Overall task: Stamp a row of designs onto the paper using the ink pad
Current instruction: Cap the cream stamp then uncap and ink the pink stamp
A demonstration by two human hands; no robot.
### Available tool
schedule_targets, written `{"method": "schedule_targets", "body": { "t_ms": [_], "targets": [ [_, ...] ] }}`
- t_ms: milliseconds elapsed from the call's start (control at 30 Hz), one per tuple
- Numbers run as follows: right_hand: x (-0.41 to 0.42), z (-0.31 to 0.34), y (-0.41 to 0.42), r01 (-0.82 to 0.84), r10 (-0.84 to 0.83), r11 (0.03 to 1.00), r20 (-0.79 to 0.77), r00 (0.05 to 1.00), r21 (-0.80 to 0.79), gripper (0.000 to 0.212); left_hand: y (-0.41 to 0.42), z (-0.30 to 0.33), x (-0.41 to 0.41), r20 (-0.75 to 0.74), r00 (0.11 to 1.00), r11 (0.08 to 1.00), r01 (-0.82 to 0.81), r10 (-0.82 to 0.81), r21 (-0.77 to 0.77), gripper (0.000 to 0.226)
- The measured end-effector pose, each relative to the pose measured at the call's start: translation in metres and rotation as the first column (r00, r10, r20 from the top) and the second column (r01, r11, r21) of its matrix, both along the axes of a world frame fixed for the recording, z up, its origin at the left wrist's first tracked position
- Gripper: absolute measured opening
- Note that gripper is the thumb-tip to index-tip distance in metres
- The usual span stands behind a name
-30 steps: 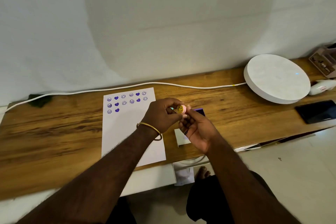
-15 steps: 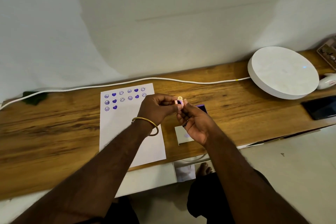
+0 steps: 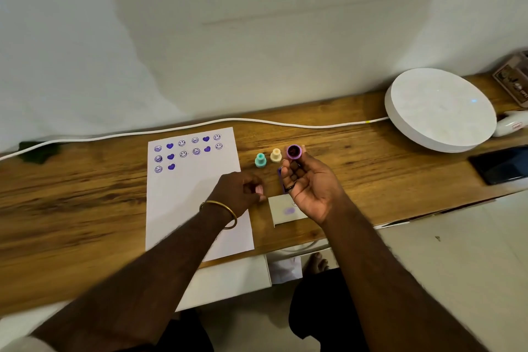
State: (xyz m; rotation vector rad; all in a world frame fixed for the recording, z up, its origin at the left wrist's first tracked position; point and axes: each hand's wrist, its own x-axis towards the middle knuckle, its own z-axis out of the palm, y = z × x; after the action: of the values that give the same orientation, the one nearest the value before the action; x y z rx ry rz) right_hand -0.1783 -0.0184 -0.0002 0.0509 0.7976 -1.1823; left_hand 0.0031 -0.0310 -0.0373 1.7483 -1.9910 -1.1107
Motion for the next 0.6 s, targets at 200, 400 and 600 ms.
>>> {"method": "schedule_targets", "body": {
  "t_ms": [200,400,600],
  "targets": [
    [-0.002,0.002,0.0,0.01,-0.01,0.999,0.013,1.0,-0.033,0.027,-0.008,-0.002,0.002,0.069,0.996,0.998,0.061,-0.058,-0.034,0.031],
    [-0.001,0.004,0.0,0.037,-0.035,0.998,0.037,0.999,-0.051,0.032,-0.009,-0.002,0.007,0.076,0.994,0.996,0.081,-0.079,-0.022,0.038],
    [-0.002,0.001,-0.002,0.007,-0.004,0.994,0.025,1.0,-0.106,0.037,-0.004,0.014,-0.009,-0.104,0.992,0.974,-0.096,0.075,-0.206,0.038]
  ]
}}
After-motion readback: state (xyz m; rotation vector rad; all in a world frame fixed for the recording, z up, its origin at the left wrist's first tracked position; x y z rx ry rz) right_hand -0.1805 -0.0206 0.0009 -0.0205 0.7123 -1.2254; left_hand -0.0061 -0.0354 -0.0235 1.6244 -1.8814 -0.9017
